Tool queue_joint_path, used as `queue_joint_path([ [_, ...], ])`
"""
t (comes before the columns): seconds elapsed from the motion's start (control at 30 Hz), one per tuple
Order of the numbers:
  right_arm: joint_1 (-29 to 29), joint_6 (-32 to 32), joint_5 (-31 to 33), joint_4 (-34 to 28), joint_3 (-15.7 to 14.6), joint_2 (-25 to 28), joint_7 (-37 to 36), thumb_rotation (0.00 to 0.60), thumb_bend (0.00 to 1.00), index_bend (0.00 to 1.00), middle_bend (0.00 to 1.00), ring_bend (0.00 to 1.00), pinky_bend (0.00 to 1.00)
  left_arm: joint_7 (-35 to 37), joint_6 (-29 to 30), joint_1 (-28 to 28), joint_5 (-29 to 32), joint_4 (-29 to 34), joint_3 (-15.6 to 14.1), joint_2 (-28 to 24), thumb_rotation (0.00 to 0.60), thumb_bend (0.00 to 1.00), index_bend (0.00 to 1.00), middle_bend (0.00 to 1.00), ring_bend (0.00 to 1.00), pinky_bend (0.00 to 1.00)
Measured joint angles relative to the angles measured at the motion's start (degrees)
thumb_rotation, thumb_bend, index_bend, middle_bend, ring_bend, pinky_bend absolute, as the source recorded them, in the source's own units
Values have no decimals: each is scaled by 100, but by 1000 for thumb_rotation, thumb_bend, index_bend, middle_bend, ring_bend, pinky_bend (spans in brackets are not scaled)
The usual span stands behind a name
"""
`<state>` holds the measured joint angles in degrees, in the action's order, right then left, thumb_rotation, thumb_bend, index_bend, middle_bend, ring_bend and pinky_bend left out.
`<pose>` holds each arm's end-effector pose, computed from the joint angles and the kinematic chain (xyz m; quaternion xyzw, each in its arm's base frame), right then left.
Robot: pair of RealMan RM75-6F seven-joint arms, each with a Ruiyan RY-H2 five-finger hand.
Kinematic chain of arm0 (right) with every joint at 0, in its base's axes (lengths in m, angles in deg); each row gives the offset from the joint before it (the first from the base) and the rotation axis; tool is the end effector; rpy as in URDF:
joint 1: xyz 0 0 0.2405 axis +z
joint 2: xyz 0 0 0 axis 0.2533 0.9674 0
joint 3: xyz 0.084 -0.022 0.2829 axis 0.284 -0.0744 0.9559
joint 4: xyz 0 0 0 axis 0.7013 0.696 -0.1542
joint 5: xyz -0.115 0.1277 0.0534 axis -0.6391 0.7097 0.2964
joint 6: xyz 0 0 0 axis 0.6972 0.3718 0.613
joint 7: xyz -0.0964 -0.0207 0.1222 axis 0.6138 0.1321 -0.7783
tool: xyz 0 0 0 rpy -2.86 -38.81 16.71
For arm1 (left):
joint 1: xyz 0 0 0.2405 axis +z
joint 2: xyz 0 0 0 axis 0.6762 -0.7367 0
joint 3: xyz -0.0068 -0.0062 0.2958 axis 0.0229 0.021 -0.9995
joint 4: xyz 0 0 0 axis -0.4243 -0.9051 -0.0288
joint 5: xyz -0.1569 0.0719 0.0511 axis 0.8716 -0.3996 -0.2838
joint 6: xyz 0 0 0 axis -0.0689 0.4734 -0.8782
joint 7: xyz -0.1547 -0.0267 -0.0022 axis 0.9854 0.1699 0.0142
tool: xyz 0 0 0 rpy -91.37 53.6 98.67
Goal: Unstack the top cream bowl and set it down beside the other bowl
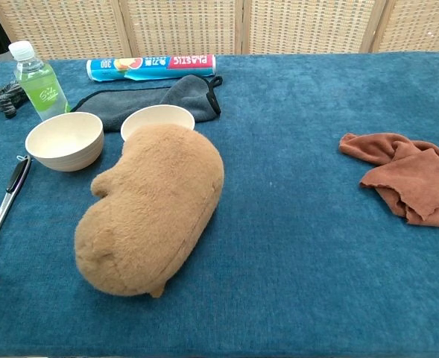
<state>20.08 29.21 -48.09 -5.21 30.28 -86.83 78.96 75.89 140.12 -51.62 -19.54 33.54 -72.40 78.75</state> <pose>-0.3019 -0.1802 0.1547 0.6331 -0.3910 0.4535 0.4905 -0.2569 0.1839 0.1302 -0.4849 -0.4516 -0.5517 0.5066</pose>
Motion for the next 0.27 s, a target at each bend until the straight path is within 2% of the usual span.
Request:
queue_joint_path([
  [0.27,0,-6,-95,-11,-53,-35,74,600,156,217,0,0,152,131,-52,198,-141,-37,161,-94,600,334,379,14,0,40],
])
